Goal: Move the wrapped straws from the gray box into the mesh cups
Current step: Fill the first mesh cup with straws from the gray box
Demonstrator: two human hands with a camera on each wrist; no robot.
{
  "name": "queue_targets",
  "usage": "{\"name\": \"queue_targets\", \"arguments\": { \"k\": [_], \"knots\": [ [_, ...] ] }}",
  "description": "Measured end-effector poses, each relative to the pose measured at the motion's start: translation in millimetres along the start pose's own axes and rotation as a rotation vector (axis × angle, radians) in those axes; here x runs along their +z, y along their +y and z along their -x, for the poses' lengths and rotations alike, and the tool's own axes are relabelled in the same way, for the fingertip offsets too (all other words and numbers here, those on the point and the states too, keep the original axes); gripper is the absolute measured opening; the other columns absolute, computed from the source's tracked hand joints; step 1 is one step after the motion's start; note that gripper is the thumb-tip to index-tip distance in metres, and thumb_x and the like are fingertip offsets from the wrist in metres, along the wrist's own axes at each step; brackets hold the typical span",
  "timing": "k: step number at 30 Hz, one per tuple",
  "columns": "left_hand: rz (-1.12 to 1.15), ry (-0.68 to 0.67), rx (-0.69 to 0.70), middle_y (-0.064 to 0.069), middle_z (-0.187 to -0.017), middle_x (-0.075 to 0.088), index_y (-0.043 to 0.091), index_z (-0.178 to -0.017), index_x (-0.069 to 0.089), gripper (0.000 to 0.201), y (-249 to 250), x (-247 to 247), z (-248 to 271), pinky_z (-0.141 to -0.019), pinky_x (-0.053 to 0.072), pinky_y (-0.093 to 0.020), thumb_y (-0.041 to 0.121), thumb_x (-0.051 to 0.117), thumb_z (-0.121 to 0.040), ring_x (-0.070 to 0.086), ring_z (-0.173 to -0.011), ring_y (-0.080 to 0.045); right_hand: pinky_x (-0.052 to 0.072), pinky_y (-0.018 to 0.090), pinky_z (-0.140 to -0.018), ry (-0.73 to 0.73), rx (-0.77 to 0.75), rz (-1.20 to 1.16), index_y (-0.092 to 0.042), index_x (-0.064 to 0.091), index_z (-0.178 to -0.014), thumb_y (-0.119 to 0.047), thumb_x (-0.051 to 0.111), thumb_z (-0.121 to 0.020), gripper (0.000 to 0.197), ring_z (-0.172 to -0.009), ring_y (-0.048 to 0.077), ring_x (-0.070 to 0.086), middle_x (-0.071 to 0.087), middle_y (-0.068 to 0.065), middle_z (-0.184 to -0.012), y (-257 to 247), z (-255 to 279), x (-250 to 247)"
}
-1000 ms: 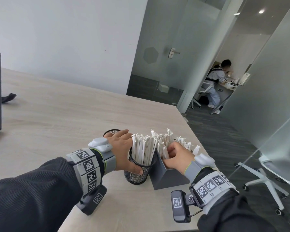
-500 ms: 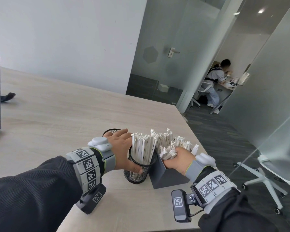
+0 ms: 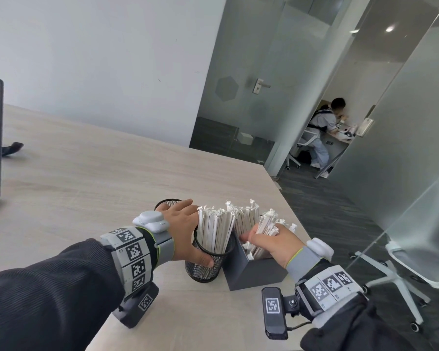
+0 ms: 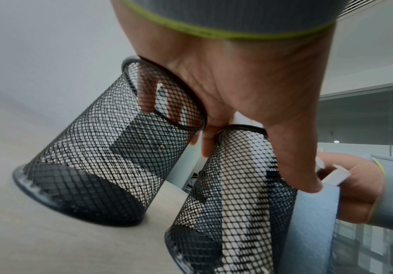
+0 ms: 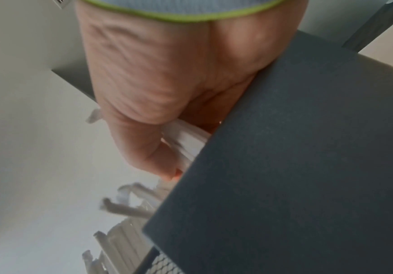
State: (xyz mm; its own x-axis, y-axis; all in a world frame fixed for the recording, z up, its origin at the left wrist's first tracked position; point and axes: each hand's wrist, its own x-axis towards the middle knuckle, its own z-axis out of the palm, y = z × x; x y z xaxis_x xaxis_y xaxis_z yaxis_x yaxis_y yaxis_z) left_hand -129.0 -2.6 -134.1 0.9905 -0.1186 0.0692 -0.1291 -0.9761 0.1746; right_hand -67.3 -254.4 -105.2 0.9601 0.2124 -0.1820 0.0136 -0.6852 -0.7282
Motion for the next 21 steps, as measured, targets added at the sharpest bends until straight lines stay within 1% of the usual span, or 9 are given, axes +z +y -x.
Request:
{"name": "queue_targets", "arguments": {
  "k": [1,3,5,9,12,16,18,20,21],
  "knots": [
    [-0.002,-0.002,0.001,0.022,-0.157,0.027,0.045,-0.149,0.020,0.121,0.2,-0.2,0.0,-0.120,0.016,-0.050,0.101,0.046,-0.044,0.007,-0.152,-0.011,0.050,0.033,-0.096,-0.022,-0.034,0.024,-0.024,0.073,-0.092,-0.048,0.066,-0.053,0.046,-0.101,0.014,0.068,0.076,-0.007,-0.097,0.4,1.9,-0.4],
    [-0.002,-0.003,0.001,0.021,-0.157,0.026,0.044,-0.149,0.020,0.121,0.2,-0.7,-0.1,-0.120,0.016,-0.050,0.100,0.046,-0.045,0.006,-0.152,-0.011,0.053,0.030,-0.085,-0.075,-0.119,0.091,-0.028,0.072,-0.081,-0.034,0.059,-0.059,0.026,-0.088,0.013,0.068,0.075,-0.007,-0.086,-2.3,8.4,1.3],
    [-0.002,0.000,0.003,0.021,-0.157,0.026,0.044,-0.149,0.021,0.121,0.0,-0.9,-0.3,-0.120,0.016,-0.049,0.100,0.045,-0.045,0.006,-0.152,-0.011,0.050,0.022,-0.076,-0.158,-0.184,0.130,-0.034,0.071,-0.081,-0.025,0.052,-0.064,0.027,-0.079,0.007,0.063,0.071,-0.012,-0.080,-3.3,12.9,2.7],
    [-0.004,0.005,0.003,0.021,-0.156,0.027,0.045,-0.149,0.021,0.122,-1.0,0.3,-1.0,-0.119,0.017,-0.049,0.101,0.044,-0.043,0.007,-0.151,-0.011,0.044,0.023,-0.076,-0.297,-0.309,0.117,-0.013,0.068,-0.080,-0.015,0.050,-0.069,0.022,-0.074,0.005,0.057,0.064,-0.008,-0.076,-4.6,17.0,-3.9],
    [-0.004,0.007,0.003,0.021,-0.156,0.027,0.045,-0.149,0.020,0.122,-0.8,0.4,-1.0,-0.119,0.017,-0.049,0.101,0.044,-0.043,0.007,-0.151,-0.012,0.044,0.018,-0.074,-0.341,-0.300,0.085,-0.006,0.067,-0.082,-0.011,0.049,-0.065,0.025,-0.071,0.000,0.058,0.063,-0.010,-0.073,-6.4,15.0,-5.8],
    [-0.004,0.008,0.002,0.021,-0.156,0.027,0.044,-0.149,0.021,0.123,-0.7,-0.2,-1.1,-0.120,0.017,-0.049,0.101,0.044,-0.043,0.007,-0.152,-0.012,0.035,0.026,-0.068,-0.421,-0.310,0.171,0.007,0.060,-0.085,-0.002,0.049,-0.065,0.024,-0.068,0.003,0.044,0.048,-0.001,-0.074,-9.6,9.6,-3.7],
    [-0.005,0.006,-0.002,0.021,-0.157,0.027,0.043,-0.149,0.021,0.123,-1.4,-0.2,-1.1,-0.119,0.017,-0.049,0.101,0.043,-0.043,0.007,-0.152,-0.012,0.035,0.024,-0.066,-0.424,-0.329,0.226,-0.002,0.059,-0.083,-0.001,0.051,-0.066,0.019,-0.065,0.000,0.044,0.049,-0.005,-0.075,-3.2,8.6,-5.9],
    [-0.008,0.011,-0.004,0.021,-0.156,0.028,0.043,-0.150,0.022,0.124,-1.7,0.9,-1.2,-0.119,0.017,-0.049,0.101,0.043,-0.043,0.008,-0.151,-0.012,0.040,0.019,-0.065,-0.407,-0.329,0.240,-0.020,0.061,-0.083,-0.013,0.062,-0.066,0.018,-0.066,0.000,0.048,0.054,-0.012,-0.074,3.8,11.5,-9.5],
    [-0.008,0.016,-0.007,0.021,-0.156,0.028,0.043,-0.149,0.022,0.124,-1.3,1.6,-1.5,-0.119,0.017,-0.048,0.101,0.044,-0.043,0.008,-0.151,-0.012,0.041,0.019,-0.065,-0.401,-0.331,0.235,-0.023,0.061,-0.084,-0.019,0.070,-0.068,0.019,-0.067,0.002,0.049,0.055,-0.013,-0.073,5.7,12.9,-10.4]
  ]
}}
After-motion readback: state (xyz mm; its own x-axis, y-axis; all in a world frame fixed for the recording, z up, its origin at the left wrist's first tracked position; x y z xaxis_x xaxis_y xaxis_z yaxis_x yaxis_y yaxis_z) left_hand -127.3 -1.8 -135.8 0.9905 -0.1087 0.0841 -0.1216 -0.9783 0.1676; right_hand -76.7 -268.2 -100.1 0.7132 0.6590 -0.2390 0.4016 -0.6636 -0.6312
